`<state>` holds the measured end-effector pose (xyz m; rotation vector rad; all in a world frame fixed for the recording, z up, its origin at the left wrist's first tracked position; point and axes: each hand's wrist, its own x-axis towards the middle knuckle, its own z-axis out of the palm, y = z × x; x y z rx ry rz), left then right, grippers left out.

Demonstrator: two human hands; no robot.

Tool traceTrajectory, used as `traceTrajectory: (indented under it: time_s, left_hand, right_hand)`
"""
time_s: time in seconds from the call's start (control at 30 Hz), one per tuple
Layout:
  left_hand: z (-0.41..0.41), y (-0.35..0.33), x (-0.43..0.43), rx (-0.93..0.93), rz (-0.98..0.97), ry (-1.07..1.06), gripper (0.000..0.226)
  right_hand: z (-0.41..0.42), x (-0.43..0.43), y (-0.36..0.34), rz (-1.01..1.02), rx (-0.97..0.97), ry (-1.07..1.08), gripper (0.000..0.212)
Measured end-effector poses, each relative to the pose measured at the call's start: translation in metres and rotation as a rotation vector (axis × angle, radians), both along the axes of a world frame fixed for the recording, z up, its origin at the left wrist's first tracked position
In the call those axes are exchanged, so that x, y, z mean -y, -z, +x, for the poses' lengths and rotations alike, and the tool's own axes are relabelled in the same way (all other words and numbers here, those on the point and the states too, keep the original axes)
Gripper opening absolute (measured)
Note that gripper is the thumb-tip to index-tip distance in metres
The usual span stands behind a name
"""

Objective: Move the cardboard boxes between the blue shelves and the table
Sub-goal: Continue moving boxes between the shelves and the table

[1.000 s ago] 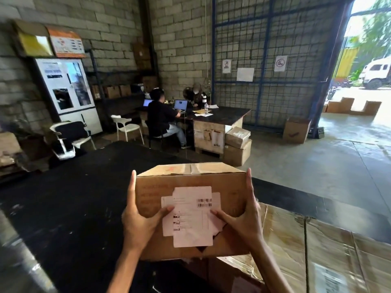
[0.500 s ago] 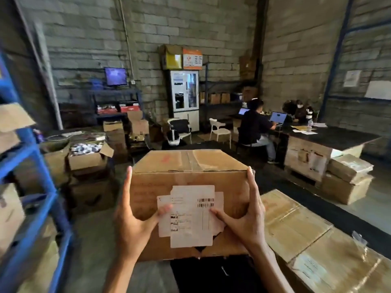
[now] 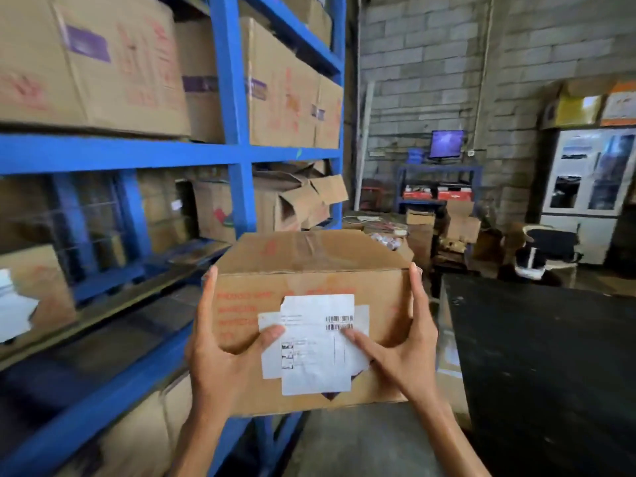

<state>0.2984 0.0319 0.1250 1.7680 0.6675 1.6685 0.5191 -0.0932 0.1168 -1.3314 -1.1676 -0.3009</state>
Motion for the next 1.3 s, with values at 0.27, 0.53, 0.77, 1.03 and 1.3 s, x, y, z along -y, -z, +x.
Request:
traceTrajectory:
  time_s: [0.27, 0.53, 0.77, 1.03, 1.3]
  left_hand:
    - [-0.087, 0.003, -0.034, -0.026, -0.007, -0.323, 0.122]
    - [-0.109, -0.009, -0.104, -0.038, 0.043, -0.506, 0.118]
    - [-0.109, -0.014, -0.213, -0.041, 0.072, -0.561, 0.115]
    - [-0.100, -0.025, -0.303, -0.115, 0.146, -0.657, 0.111]
    - [-0.108, -0.013, -0.378, -0.172, 0.228, -0.937, 0.113]
  right_hand:
    - [-0.056, -0.108, -0.008, -0.014, 0.019, -0.318, 0.129]
    - [-0.073, -0.221, -0.011, -0.014, -0.026, -0.483, 0.130]
    - [-0.075, -0.348, -0.019, 0.060, -0.008, -0.519, 0.125]
    - [-0.074, -0.458, -0.028, 0.119, -0.050, -0.530, 0.101]
    - [-0.092, -0.563, -0.016, 0.175, -0.067, -0.642, 0.098]
